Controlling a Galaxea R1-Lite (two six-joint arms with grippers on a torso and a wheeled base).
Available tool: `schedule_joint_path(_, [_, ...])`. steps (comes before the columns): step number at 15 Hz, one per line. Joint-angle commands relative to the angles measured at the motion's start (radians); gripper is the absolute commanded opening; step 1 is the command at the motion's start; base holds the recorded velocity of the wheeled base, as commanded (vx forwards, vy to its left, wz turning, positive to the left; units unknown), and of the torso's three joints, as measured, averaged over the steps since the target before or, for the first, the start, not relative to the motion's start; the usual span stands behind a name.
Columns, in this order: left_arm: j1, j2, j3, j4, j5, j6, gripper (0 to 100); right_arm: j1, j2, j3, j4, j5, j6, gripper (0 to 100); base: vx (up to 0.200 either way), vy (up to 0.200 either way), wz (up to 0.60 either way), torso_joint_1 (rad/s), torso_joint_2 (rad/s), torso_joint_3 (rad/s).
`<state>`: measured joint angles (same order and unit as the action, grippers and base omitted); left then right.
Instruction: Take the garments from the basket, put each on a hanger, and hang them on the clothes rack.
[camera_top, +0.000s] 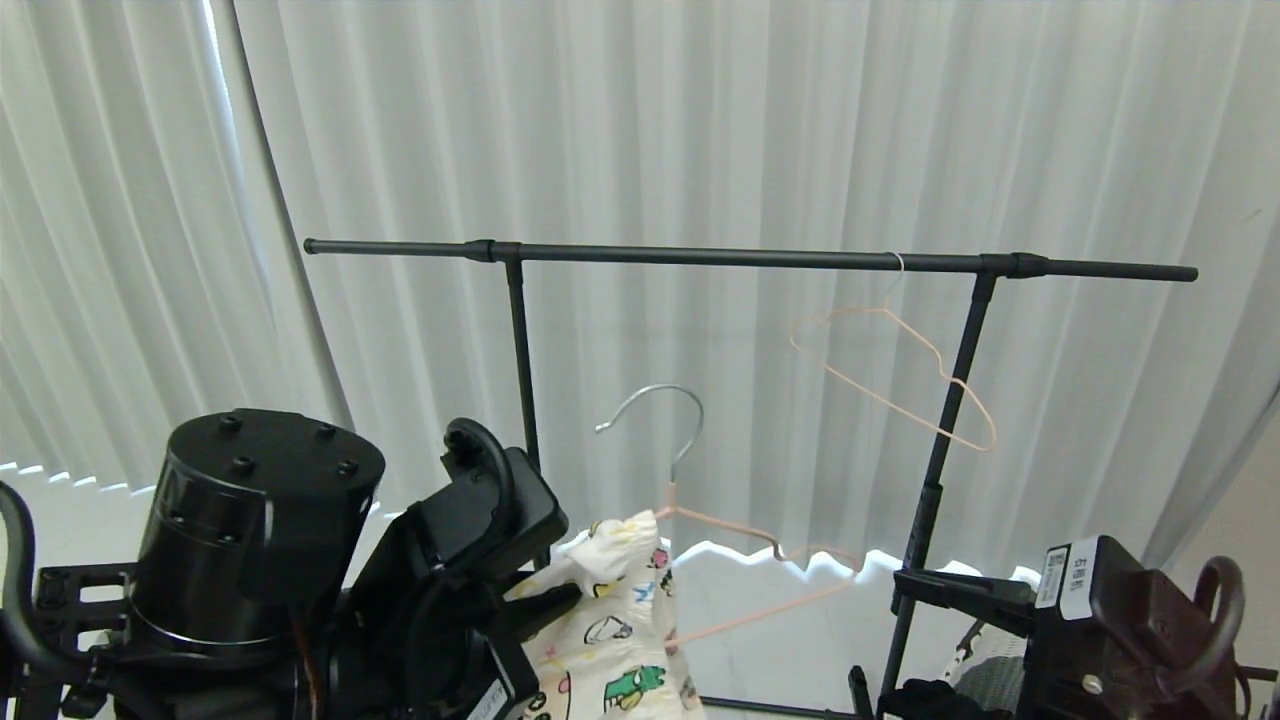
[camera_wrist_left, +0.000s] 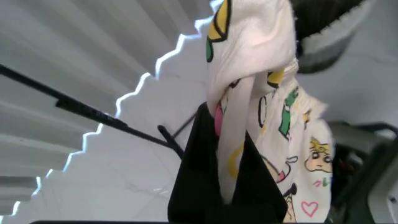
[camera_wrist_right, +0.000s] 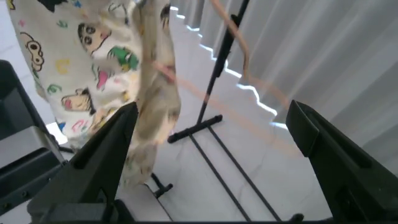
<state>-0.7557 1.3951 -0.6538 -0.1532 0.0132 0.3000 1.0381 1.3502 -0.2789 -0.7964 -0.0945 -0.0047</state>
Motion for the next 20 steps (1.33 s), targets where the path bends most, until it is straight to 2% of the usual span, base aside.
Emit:
schedule_joint_path(1, [0.018,0.001,0.006,-0.037,0.010,-0.018,0,-0.004,0.033,0.023,0.000,0.001,0.008,100,0.000,0.000,0.00,0.000,0.00,0.000])
schedule_joint_path(2, [0.018,-0.002,-0.009,-0.054,0.017,-0.028,0,-0.004,0.070,0.020,0.000,0.001,0.051,100,0.000,0.000,0.00,0.000,0.00,0.000])
schedule_joint_path(4, [0.016,-0.022,-0.044,-0.055,0.022,-0.033,0,-0.006,0.156,-0.051,0.000,-0.010,0.242,100,0.000,0.000,0.00,0.000,0.00,0.000])
schedule_joint_path(6, [0.012,-0.028,-0.078,-0.055,0.024,-0.027,0,-0.027,0.259,-0.158,0.000,-0.100,0.422,100,0.000,0.000,0.00,0.000,0.00,0.000])
schedule_joint_path(7, [0.012,-0.028,-0.095,-0.055,0.024,-0.027,0,-0.027,0.303,-0.201,0.000,-0.134,0.450,100,0.000,0.000,0.00,0.000,0.00,0.000])
schedule_joint_path(10, [-0.008,-0.030,-0.124,-0.055,0.022,-0.025,0,-0.016,0.380,-0.279,0.000,-0.146,0.450,100,0.000,0.000,0.00,0.000,0.00,0.000])
schedule_joint_path(12, [-0.017,-0.024,-0.122,-0.057,0.022,-0.024,0,-0.010,0.394,-0.293,0.000,-0.145,0.443,100,0.000,0.000,0.00,0.000,0.00,0.000])
schedule_joint_path(16, [-0.016,0.012,-0.138,-0.144,0.022,-0.022,0,0.088,0.395,-0.235,0.000,-0.156,0.440,100,0.000,0.000,0.00,0.000,0.00,0.000])
schedule_joint_path(20, [-0.019,-0.011,-0.135,-0.147,0.024,-0.021,0,0.043,0.412,-0.218,0.002,-0.179,0.440,100,0.000,0.000,0.00,0.000,0.00,0.000])
